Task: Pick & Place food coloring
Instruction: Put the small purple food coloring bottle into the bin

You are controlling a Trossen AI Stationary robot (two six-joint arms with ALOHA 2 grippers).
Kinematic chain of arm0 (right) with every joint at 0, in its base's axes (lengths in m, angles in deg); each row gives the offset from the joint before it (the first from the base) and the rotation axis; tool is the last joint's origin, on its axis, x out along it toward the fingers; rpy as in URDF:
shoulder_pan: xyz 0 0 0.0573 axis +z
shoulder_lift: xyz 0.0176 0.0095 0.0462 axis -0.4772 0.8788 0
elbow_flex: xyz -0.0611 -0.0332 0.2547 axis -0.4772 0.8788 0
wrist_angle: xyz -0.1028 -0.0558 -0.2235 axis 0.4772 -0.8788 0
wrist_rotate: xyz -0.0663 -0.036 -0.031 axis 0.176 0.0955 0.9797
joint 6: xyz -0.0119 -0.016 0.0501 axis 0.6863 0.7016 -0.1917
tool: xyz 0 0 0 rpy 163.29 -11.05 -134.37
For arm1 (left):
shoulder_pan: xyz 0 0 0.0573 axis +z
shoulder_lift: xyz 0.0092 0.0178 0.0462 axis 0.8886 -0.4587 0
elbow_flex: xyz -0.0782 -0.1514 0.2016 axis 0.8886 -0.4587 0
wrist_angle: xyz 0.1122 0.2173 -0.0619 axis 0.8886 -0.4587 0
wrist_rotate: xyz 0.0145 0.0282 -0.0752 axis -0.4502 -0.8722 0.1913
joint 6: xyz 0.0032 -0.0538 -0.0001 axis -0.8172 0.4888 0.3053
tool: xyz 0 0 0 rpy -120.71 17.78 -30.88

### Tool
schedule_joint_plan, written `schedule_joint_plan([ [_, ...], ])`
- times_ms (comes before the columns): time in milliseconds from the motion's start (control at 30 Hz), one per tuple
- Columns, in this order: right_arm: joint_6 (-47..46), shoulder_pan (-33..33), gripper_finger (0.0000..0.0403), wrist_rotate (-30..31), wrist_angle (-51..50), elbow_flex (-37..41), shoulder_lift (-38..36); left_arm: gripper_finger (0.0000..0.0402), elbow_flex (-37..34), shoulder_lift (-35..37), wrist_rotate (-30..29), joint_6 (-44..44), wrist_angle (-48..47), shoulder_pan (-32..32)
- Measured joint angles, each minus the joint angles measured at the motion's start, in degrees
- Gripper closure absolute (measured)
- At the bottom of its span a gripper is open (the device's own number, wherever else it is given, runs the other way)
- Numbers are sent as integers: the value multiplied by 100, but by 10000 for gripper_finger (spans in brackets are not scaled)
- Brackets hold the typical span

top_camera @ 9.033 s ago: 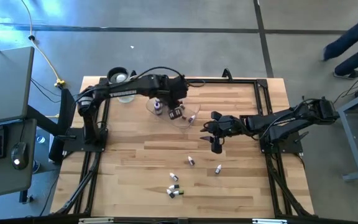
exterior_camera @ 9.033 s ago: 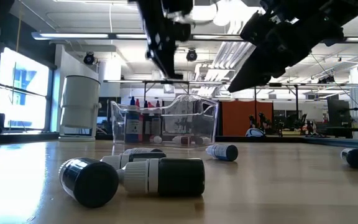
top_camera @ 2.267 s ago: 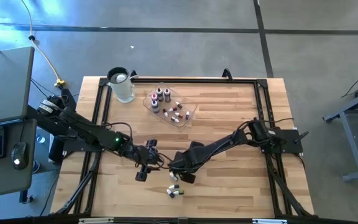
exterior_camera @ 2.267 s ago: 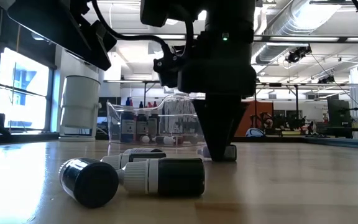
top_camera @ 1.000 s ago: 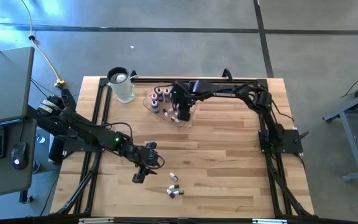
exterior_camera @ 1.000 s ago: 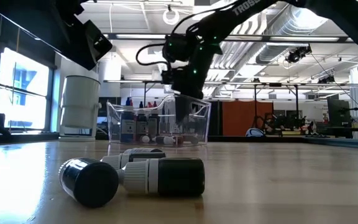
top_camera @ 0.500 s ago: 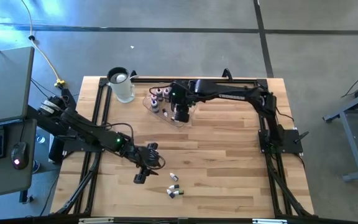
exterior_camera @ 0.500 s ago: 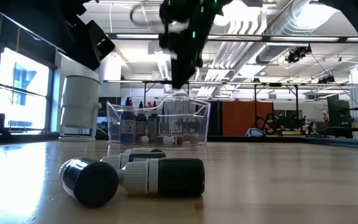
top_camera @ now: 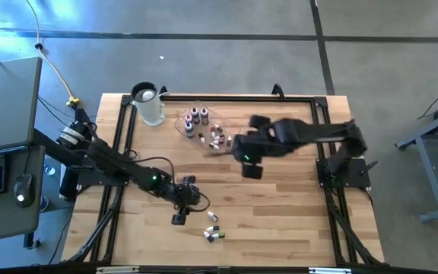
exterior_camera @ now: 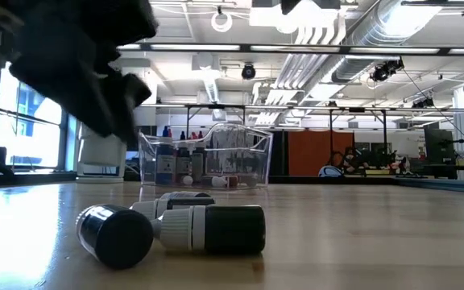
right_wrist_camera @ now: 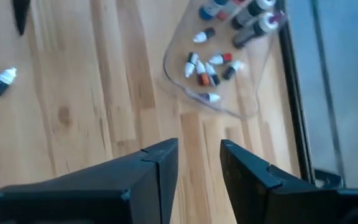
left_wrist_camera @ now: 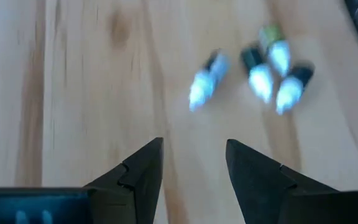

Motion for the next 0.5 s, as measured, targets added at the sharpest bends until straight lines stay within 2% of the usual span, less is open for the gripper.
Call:
schedule_joint_plan([
  [67, -364, 269, 290, 249, 105, 526, -315, 228, 22, -162, -88, -266, 515, 0],
  [167, -686, 626, 290, 203, 817, 1801, -900, 228, 22, -412, 25, -765, 1287, 0],
  [300, -864, 984, 296, -138, 3013, 3955, -1721, 228, 35, -752, 435, -1188, 2051, 0],
  [500, -348, 1222, 312, -264, 6817, 6788, -2574, 228, 147, -1339, 305, -1209, 2130, 4],
])
